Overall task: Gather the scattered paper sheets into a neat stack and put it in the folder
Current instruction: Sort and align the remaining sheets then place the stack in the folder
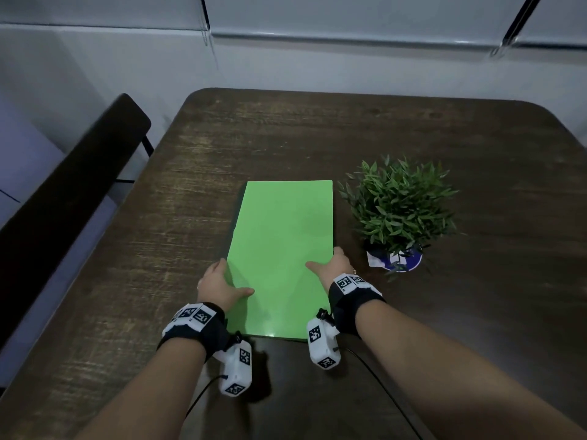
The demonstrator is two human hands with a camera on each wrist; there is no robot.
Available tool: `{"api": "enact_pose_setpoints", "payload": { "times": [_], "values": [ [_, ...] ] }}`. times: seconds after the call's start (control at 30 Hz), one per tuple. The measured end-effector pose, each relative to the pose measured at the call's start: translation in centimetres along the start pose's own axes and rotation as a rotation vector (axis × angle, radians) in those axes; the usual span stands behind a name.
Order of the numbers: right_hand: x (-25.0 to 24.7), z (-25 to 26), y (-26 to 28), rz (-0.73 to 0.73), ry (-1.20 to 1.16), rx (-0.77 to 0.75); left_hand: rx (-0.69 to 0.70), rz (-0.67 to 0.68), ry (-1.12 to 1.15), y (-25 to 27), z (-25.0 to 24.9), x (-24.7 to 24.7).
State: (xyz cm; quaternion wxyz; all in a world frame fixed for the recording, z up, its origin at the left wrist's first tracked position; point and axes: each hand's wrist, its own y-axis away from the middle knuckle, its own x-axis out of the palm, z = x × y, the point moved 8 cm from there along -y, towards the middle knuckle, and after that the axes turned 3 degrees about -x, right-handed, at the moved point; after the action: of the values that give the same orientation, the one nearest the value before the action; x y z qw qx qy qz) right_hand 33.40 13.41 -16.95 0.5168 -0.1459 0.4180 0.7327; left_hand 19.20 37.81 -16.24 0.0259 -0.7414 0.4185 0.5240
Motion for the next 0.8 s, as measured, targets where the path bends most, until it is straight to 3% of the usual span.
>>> {"api": "enact_pose_setpoints", "payload": {
  "times": [0.8],
  "values": [
    [-0.5, -0.6, -1.3, 0.024, 0.064, -0.010, 0.039, -0.024, 0.052, 0.0, -1.2, 0.8]
  ]
}}
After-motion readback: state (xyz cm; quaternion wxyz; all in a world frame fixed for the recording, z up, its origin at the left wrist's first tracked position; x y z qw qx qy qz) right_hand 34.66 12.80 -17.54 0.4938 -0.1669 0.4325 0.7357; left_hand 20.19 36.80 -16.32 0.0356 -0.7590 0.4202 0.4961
